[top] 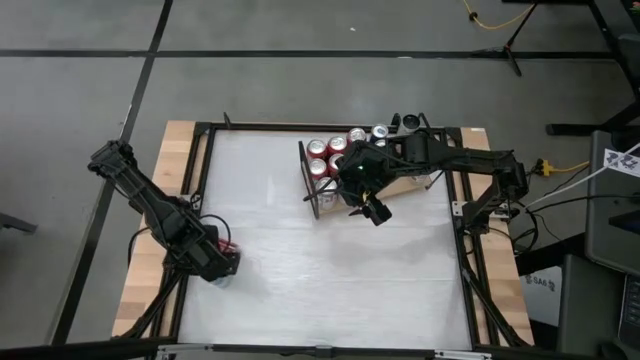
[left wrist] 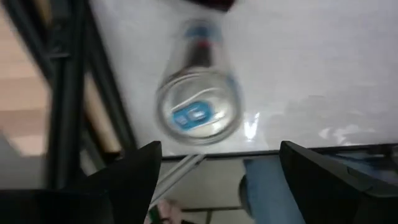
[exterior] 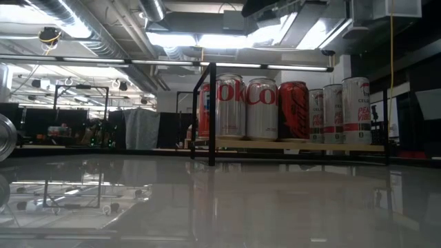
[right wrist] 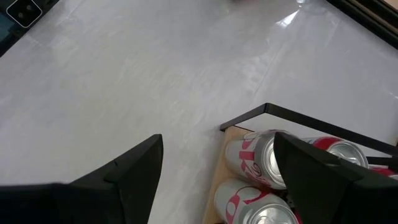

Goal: Place canned beverage on shelf
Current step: Put the blue soda can on the shelf

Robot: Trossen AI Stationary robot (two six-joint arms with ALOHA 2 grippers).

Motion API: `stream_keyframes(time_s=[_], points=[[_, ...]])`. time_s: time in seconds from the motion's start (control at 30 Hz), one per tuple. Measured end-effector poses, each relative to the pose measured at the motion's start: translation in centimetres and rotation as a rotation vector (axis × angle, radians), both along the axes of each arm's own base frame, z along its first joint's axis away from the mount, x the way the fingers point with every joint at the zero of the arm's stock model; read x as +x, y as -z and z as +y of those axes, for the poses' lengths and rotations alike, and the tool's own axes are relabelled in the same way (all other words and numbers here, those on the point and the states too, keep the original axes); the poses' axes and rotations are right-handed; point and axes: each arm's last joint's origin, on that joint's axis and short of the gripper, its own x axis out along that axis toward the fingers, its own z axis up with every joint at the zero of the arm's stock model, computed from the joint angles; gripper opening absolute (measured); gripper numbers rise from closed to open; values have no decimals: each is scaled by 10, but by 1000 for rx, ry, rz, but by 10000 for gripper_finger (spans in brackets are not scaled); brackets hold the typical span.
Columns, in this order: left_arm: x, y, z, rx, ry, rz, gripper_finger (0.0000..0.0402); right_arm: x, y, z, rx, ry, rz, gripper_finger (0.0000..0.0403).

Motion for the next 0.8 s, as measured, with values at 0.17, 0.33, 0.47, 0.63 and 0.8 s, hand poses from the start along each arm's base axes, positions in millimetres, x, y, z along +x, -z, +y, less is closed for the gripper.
stream_keyframes(time_s=[0.17,0.33,0.47,0.63,0.8], points=[[-4,1,3,19,5,52,318,0,0,0,0,0,0,294],[-3,2,5,82,-12,17,318,0,0,0,0,0,1,294],[0,7,1,93,-25,47,318,0,0,0,0,0,1,294],[3,16,-8,115,-3,87,318,0,0,0,0,0,0,294],[5,25,-15,145,16,119,318,0,0,0,0,0,0,294]])
